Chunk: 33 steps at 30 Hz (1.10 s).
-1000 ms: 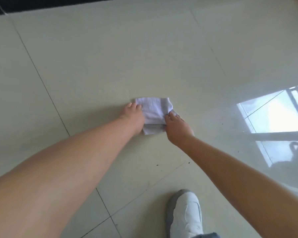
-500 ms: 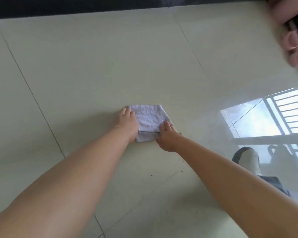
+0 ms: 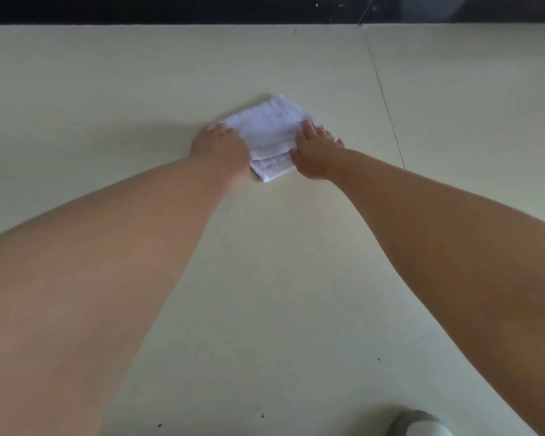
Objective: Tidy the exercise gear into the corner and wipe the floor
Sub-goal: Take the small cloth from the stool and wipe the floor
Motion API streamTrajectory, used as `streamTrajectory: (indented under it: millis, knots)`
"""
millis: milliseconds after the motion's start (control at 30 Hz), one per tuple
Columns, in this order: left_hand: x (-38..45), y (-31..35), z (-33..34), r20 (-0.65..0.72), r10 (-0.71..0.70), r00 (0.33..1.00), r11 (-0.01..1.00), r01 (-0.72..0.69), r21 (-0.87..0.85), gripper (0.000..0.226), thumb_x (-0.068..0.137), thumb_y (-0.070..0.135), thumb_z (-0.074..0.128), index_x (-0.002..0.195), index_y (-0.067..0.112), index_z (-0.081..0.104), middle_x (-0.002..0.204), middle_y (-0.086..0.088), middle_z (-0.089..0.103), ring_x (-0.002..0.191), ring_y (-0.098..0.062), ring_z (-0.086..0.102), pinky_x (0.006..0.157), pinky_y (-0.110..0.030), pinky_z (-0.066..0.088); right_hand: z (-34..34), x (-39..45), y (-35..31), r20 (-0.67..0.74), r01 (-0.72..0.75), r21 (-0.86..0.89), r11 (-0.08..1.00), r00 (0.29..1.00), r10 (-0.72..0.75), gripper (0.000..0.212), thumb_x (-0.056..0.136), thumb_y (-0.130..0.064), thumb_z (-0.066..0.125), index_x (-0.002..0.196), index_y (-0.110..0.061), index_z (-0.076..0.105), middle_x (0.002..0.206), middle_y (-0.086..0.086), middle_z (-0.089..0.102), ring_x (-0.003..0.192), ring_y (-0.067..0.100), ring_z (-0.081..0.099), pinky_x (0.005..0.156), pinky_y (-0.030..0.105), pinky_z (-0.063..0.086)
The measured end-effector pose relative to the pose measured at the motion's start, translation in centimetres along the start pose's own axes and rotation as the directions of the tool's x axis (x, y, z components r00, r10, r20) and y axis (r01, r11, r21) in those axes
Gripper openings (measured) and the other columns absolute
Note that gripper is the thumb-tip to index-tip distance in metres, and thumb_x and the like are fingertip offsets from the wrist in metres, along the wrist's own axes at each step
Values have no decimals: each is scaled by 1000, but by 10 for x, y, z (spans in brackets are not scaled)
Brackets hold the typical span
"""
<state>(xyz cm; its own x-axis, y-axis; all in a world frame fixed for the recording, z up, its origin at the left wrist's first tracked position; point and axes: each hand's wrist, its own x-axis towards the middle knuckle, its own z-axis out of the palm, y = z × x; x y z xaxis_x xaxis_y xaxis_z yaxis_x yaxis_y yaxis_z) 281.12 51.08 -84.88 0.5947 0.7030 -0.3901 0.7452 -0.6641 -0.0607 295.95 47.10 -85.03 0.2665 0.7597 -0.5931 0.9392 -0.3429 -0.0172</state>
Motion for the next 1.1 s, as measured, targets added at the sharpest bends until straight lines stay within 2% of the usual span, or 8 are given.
streamTrajectory:
  millis: [200,300,467,667,733,800,933,1100]
  knots:
    - [-26,-14,21,-192,-107,976,981,73,-179,75,75,44,17,105,-6,65,109,-29,62,104,-44,61,85,-46,49,18,-4,-40,-38,331,94,939,944,-329,53,101,-32,21,150,-13,11,159,-2,6,148,21,-1,118,47,2]
    - [-61,0,46,-109,-45,993,988,28,-155,59,78,29,29,83,-14,69,80,-33,66,74,-47,68,61,-50,57,51,-52,-37,-41,404,84,911,915,-402,50,101,-30,23,149,-15,19,158,-4,14,148,16,5,117,47,-6]
    - [-114,58,55,-88,183,979,982,-186,-39,51,74,25,37,82,-7,76,89,-22,75,82,-34,74,75,-34,57,118,-138,46,-123,203,16,979,972,-200,48,76,-27,36,106,-17,72,118,-3,69,110,19,66,91,56,45]
    - [-83,163,37,-85,355,931,930,-361,-67,50,76,19,35,90,-5,76,100,-18,74,95,-27,72,82,-31,57,120,-165,149,-120,-14,28,1000,993,17,60,84,-33,25,125,-5,59,136,11,55,125,30,54,105,51,27]
    - [-48,185,24,-109,284,953,959,-285,11,53,90,12,23,128,-14,51,139,-28,47,133,-31,45,112,-32,33,98,-137,162,-89,-53,102,993,994,62,71,85,-38,12,144,-6,33,155,11,26,144,29,24,118,41,10]
    - [-8,184,7,-60,211,976,978,-211,4,58,93,12,7,142,-10,29,152,-23,25,143,-31,24,118,-35,18,78,-98,171,-145,-65,120,991,986,82,70,86,-36,10,148,-3,19,158,12,13,147,29,11,119,38,5]
    - [47,148,-23,-61,-3,998,1000,3,-14,42,96,9,33,133,-5,47,142,-20,43,132,-36,41,107,-39,36,34,-17,151,-221,10,150,989,975,24,55,99,-22,31,148,-2,14,158,13,7,146,31,4,119,38,8]
    - [40,73,-15,37,-244,969,970,244,1,36,96,11,39,126,-2,55,136,-19,50,126,-36,50,101,-41,42,-1,31,76,-183,266,87,960,952,-247,53,99,-23,33,148,-32,16,159,10,-1,146,34,-4,119,38,7]
